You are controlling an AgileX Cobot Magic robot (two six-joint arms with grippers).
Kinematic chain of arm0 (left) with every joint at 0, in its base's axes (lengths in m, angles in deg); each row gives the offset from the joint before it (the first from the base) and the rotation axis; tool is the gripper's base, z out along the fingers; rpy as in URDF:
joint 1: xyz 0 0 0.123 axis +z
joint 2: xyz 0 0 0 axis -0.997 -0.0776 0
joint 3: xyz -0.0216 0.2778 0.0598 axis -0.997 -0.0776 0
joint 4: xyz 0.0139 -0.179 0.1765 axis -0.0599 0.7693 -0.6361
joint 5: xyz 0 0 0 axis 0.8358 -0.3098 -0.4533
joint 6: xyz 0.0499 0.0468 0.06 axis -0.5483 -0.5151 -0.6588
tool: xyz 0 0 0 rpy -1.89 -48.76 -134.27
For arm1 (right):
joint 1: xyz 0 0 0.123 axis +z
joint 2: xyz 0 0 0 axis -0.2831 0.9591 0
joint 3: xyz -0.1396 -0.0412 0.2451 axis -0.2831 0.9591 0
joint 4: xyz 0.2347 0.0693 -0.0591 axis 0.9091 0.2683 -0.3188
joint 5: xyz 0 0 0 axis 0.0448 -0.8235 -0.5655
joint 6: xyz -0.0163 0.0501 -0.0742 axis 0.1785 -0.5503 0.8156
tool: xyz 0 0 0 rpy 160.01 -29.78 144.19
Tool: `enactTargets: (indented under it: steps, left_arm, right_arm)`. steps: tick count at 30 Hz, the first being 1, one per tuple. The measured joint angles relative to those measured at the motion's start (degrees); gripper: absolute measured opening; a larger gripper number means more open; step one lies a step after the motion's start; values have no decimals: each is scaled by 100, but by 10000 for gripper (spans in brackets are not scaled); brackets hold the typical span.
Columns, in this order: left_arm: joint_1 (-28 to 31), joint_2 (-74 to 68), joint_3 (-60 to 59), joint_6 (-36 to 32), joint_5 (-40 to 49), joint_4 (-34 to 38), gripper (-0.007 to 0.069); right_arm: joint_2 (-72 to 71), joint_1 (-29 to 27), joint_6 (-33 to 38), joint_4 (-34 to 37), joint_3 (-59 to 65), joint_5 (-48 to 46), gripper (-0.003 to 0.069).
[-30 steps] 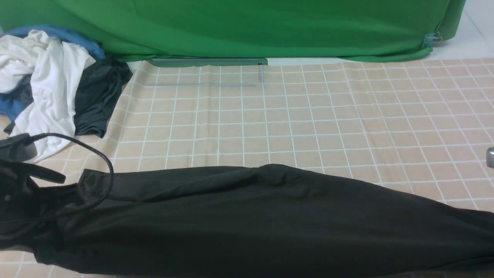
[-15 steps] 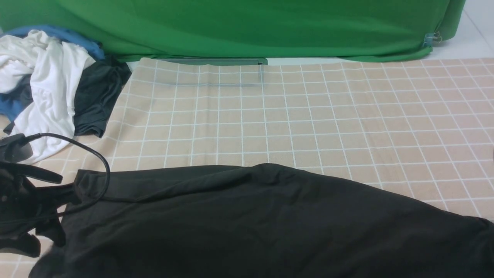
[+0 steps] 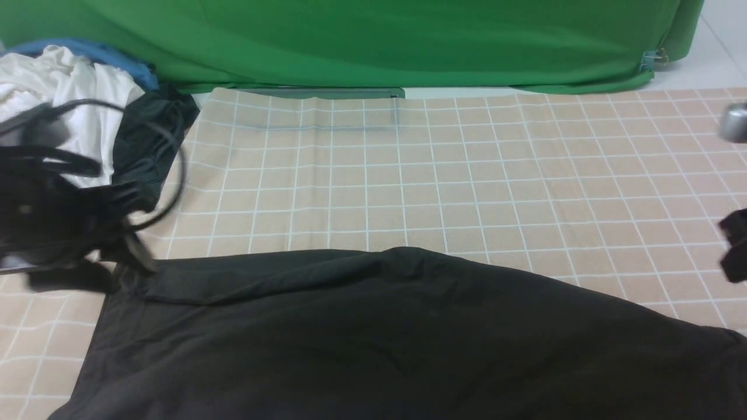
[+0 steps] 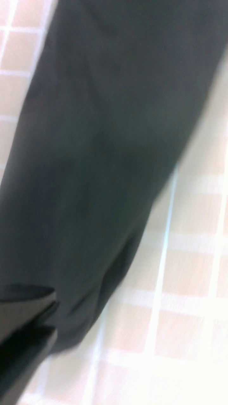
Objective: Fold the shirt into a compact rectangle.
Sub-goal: 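Pull the folded dark garment lengthwise by its ends to straighten it flat on the table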
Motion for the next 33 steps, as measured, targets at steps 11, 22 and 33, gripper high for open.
enactTargets:
  steps: [11, 22, 33]
  left_arm:
    - [-1649, -1801, 40, -89, -1553, 161, 1]
    - [-1612, -2616, 82, -132, -2872, -370, 1]
    - [-1115, -2565, 496, -118, -3632, -462, 3]
  right_arm:
    - [0, 770, 73, 74, 0, 601, 31]
    - [5, 770, 73, 68, 0, 585, 39]
    - [-8, 789, -382, -187, 0, -393, 58]
